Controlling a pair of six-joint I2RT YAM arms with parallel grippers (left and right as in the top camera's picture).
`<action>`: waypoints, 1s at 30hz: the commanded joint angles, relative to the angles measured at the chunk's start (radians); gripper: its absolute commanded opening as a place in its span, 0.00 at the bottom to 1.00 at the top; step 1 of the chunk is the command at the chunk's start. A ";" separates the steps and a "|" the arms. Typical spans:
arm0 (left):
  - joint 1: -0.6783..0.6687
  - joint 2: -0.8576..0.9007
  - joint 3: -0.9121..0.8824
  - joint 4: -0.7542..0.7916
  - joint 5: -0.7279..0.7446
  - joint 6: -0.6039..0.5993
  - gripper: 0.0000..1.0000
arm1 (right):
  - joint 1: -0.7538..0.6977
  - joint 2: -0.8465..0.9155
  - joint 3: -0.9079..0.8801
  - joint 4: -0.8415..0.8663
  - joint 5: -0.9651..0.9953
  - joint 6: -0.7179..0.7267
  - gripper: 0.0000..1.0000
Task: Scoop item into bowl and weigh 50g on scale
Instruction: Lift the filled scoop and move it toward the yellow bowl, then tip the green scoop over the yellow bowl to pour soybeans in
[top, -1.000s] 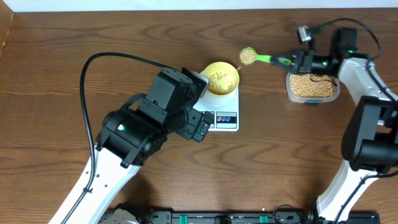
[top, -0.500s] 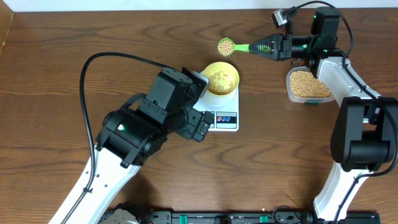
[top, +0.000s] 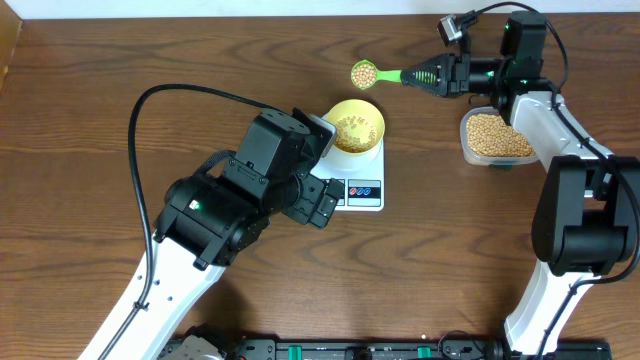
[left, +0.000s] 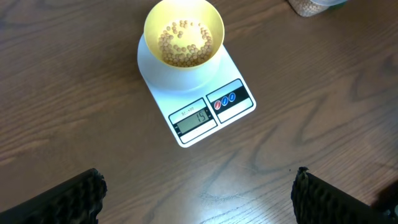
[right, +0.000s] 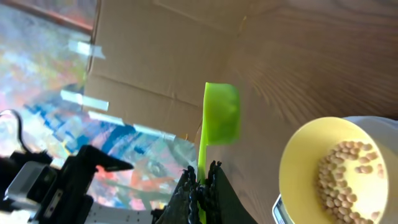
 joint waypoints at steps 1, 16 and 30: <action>0.002 -0.002 0.022 -0.003 -0.012 0.006 0.98 | 0.000 0.005 0.005 -0.030 0.065 -0.022 0.01; 0.002 -0.002 0.022 -0.003 -0.012 0.006 0.98 | 0.074 0.005 0.005 -0.338 0.225 -0.156 0.01; 0.002 -0.002 0.022 -0.003 -0.012 0.006 0.98 | 0.074 0.004 0.026 -0.655 0.421 -0.367 0.02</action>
